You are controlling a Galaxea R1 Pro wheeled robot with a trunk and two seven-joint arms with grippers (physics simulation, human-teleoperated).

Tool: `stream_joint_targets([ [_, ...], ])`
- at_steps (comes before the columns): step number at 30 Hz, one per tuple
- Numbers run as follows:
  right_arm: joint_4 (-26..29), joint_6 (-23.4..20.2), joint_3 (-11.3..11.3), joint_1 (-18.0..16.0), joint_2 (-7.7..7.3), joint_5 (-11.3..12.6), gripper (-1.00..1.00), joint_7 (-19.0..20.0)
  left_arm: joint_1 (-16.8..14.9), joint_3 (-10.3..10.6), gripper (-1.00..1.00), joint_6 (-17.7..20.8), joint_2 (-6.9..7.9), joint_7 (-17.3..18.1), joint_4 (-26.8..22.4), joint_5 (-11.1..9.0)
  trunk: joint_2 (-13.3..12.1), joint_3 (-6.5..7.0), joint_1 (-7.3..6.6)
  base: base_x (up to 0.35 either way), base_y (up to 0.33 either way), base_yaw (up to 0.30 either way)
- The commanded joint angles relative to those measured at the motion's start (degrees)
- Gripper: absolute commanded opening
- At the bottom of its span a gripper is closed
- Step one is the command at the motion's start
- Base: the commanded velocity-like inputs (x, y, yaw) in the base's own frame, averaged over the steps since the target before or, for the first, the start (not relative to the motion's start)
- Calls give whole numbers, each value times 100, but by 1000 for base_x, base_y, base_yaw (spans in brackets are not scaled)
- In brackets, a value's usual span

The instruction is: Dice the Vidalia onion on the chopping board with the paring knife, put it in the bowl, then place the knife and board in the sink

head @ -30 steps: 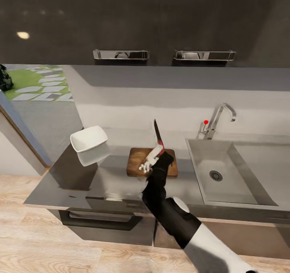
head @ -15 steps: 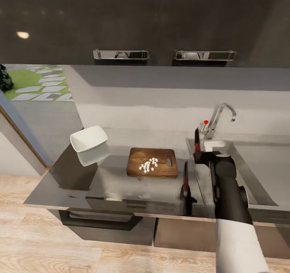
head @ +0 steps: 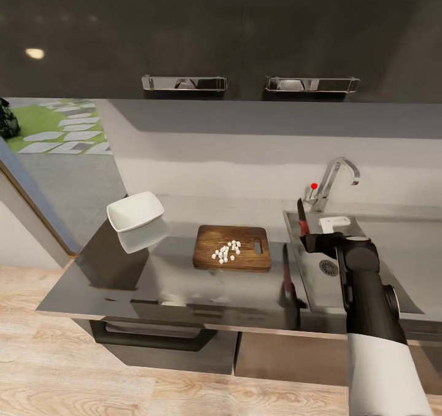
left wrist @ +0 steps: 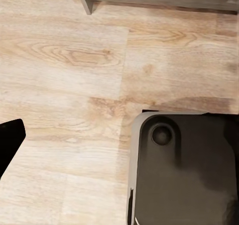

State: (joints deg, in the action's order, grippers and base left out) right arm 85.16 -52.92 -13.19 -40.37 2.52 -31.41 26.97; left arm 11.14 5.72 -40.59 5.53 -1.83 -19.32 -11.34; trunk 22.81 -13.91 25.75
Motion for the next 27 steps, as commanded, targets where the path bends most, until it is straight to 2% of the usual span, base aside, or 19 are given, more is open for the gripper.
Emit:
stream_joint_targets([
  [1, 4, -15, -41, -6, -48, -50, -100, 156, 2, 49, 100, -2, 4, -19, -14, -47, 11, -10, 3, 0, 0, 0],
  [5, 1, -11, -386, -4, -226, -50, -100, 434, 2, 51, 100, 6, 1, -23, -25, -26, 11, -10, 3, 0, 0, 0],
  [11, -84, 37, -751, 11, -260, -68, -100, 534, 2, 48, 100, 15, -1, -41, -23, 18, 11, -10, 3, 0, 0, 0],
  [17, -133, 60, -771, 12, -257, -68, -100, 537, 2, 43, 100, 16, -6, -54, -15, 18, 11, -10, 3, 0, 0, 0],
  [20, -411, 95, -778, 12, -261, -73, -100, 537, 2, 43, 100, 16, -8, -54, -6, 18, 11, -10, 3, 64, -78, 0],
  [23, -721, 334, -788, 12, -262, -75, -100, 537, 2, 43, 100, 16, -8, -55, 12, 18, 11, -10, 3, 138, -212, 0],
  [27, -1777, 1240, -976, 12, -274, -81, -100, 513, 2, 43, 100, 14, -8, -54, 30, 18, 11, -10, 3, 91, -283, 0],
])
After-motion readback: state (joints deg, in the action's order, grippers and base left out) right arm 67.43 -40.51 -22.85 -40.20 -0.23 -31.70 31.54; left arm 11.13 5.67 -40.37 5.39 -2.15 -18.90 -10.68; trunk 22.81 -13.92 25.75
